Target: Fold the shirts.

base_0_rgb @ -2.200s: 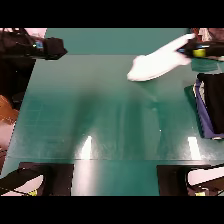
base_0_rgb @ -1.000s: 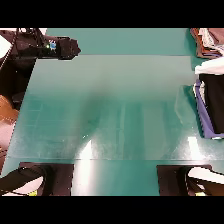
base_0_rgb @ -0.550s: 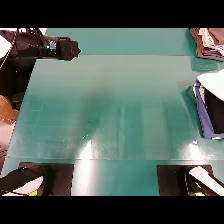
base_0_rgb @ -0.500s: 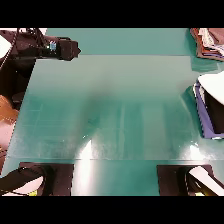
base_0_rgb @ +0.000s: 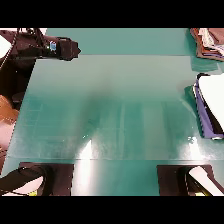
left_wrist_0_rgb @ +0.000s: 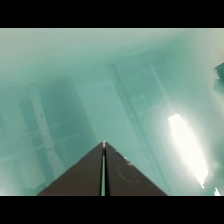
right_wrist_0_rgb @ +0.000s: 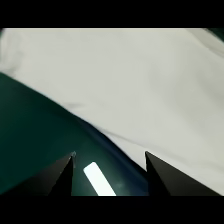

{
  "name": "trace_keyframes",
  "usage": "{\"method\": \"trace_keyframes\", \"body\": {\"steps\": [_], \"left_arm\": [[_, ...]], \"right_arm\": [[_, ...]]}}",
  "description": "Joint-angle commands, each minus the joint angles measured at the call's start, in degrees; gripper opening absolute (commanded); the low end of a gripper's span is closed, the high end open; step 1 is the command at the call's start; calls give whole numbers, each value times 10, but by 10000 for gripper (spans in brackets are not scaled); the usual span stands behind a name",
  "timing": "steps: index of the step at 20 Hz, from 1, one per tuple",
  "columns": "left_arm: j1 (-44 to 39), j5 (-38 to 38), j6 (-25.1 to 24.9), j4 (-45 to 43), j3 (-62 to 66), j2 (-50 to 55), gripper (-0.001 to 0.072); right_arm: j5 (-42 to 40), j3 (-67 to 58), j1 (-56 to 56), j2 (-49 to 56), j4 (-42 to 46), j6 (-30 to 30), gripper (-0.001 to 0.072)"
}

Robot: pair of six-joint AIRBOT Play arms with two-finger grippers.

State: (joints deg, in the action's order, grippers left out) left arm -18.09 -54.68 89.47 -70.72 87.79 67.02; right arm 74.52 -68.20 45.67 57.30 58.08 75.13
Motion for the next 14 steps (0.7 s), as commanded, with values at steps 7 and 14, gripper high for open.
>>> {"method": "trace_keyframes", "body": {"steps": [7, 14], "left_arm": [[0, 3, 1, 1, 0, 0, 22], [0, 3, 1, 1, 0, 0, 22]], "right_arm": [[3, -208, -429, 156, -40, -1, 436], [0, -294, -565, 212, 51, -3, 17]]}}
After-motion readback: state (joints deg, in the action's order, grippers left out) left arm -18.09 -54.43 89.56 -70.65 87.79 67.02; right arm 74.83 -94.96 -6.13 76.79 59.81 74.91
